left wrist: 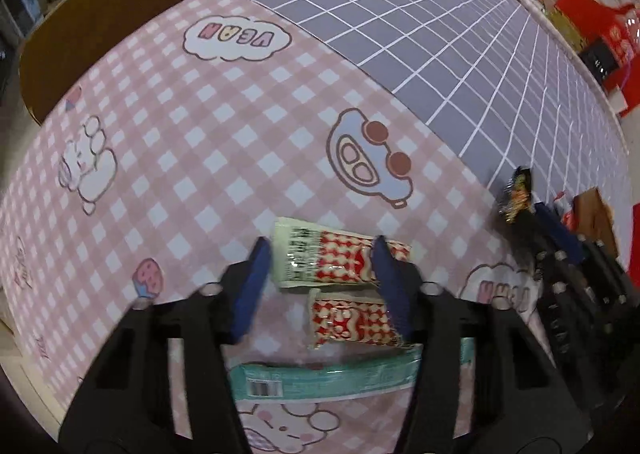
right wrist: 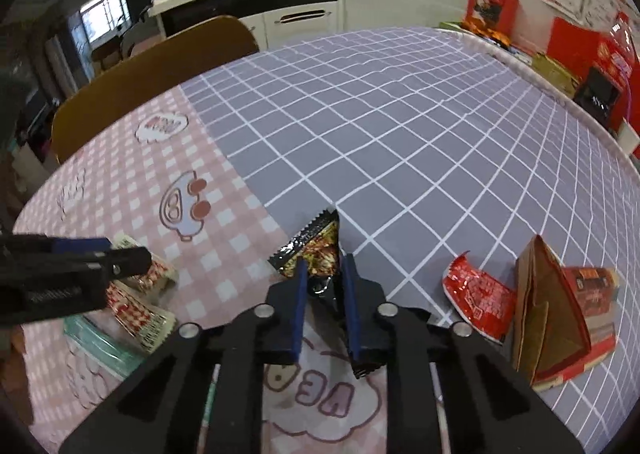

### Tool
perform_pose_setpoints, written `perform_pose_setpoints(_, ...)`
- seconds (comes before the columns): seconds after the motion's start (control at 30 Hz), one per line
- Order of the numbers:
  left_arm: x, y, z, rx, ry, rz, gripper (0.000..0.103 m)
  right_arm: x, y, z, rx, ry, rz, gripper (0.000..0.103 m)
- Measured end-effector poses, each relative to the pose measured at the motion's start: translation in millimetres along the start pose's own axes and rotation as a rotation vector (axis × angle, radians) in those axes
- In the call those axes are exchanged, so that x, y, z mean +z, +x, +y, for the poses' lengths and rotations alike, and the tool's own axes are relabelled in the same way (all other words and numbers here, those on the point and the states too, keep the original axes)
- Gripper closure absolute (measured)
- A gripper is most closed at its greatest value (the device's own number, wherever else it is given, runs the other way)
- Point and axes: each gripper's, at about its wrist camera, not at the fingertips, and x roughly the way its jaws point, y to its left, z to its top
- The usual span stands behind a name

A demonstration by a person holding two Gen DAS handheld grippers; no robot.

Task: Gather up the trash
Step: 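Grasp the black snack bag with the right tool while the left tool grasps a red-and-white candy bar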

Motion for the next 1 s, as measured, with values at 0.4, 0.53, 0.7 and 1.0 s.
perform_pose_setpoints(0.4,-18,-21,55,-0.116,-0.206,0.035,0.029,-8,-37,4,0.021,0.111,-0.017,0.09)
perform_pose_setpoints(0.53,-33,-30,45,-0.107,-0.179,0.013,0.03,-13,-42,14,0.043,0.121,-0.006,0.09)
perform_pose_setpoints(0.7,-37,-19,32,-0.093,-0.147,0.052,0.032,-19,-46,25,0.06,0.123,0.002,0.091)
perform_pose_setpoints(1.0,-42,-19,22,-0.072,-0.117,0.01,0.078,-22,-49,24,0.07,0.133,0.005,0.091)
